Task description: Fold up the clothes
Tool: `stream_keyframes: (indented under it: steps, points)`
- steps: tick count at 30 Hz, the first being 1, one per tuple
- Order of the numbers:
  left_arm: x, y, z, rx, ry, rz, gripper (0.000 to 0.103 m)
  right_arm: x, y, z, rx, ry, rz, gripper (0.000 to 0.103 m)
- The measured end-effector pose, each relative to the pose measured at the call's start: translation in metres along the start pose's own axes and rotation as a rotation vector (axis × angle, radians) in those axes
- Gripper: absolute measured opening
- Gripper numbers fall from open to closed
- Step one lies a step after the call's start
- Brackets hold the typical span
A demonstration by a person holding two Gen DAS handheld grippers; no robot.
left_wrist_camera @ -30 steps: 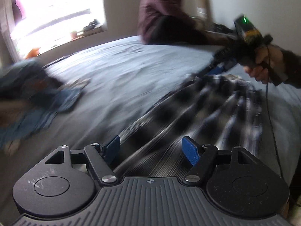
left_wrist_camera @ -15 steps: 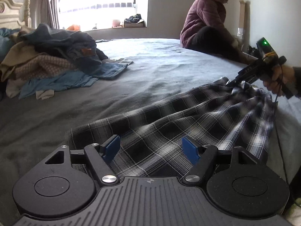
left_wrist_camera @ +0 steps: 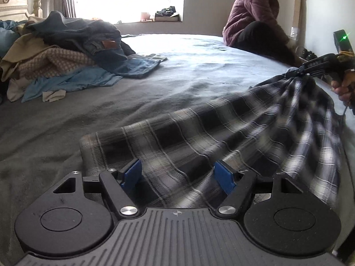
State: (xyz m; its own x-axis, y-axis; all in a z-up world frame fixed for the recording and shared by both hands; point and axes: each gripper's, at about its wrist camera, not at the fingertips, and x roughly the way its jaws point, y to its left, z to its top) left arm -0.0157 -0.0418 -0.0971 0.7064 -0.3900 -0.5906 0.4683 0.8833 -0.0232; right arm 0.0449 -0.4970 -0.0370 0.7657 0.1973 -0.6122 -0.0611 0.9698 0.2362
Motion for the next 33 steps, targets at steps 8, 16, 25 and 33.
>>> stream_keyframes:
  steps: [8,16,25,33]
  points:
    - [0.012,0.002,-0.002,0.033,0.013,0.027,0.073,0.022,-0.013,-0.004,-0.024,0.024,-0.032,0.033]
    - [-0.009,0.007,0.006,0.034,-0.015,0.051,0.073,-0.088,-0.004,-0.003,-0.124,-0.114,-0.006,0.038]
    - [-0.014,-0.014,-0.007,0.053,0.039,0.026,0.073,-0.065,0.001,-0.098,-0.291,0.147,-0.11,0.011]
    - [-0.034,-0.01,-0.006,0.039,0.007,0.071,0.073,-0.104,0.028,-0.073,-0.266,0.008,-0.061,0.014]
